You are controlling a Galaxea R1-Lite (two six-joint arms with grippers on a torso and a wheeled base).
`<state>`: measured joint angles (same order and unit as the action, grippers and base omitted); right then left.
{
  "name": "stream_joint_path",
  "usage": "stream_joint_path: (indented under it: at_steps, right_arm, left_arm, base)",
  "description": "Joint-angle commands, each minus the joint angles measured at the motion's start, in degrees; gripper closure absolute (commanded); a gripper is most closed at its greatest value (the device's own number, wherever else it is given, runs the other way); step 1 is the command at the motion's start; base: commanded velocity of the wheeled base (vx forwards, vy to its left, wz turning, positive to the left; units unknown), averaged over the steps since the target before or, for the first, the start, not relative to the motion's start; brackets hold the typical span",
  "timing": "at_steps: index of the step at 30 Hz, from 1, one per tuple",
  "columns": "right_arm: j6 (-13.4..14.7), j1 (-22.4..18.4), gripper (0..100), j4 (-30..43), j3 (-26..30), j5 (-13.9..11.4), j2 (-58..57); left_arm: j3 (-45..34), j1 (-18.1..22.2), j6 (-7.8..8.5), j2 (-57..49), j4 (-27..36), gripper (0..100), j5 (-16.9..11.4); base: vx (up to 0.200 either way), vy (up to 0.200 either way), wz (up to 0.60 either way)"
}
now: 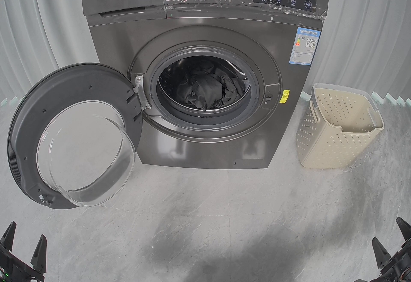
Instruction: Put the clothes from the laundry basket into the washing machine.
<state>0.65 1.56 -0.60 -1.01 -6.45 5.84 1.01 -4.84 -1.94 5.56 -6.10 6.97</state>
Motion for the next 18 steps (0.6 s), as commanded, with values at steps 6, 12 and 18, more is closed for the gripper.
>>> stream_joint_path:
  at_steps: [6,12,18]
  right_arm:
    - [-1.1,-1.1,0,0.7,1.0,5.7,-5.8]
    - [-1.2,-1.2,0,0.7,1.0,5.4,-5.8]
    - [-1.0,-1.2,0,0.7,1.0,5.5,-5.8]
  left_arm:
    - [-0.6,0.4,-0.35,-0.5,3.2,0,5.1]
    - [-0.9,0.4,0.27,-0.7,2.5,0,3.4]
    - [-1.0,0.4,-0.96,-0.7,4.4,0,-4.5]
  base:
    - [0.0,0.0,0.0]
    - [0.0,0.0,0.0]
    - [0.0,0.0,0.0]
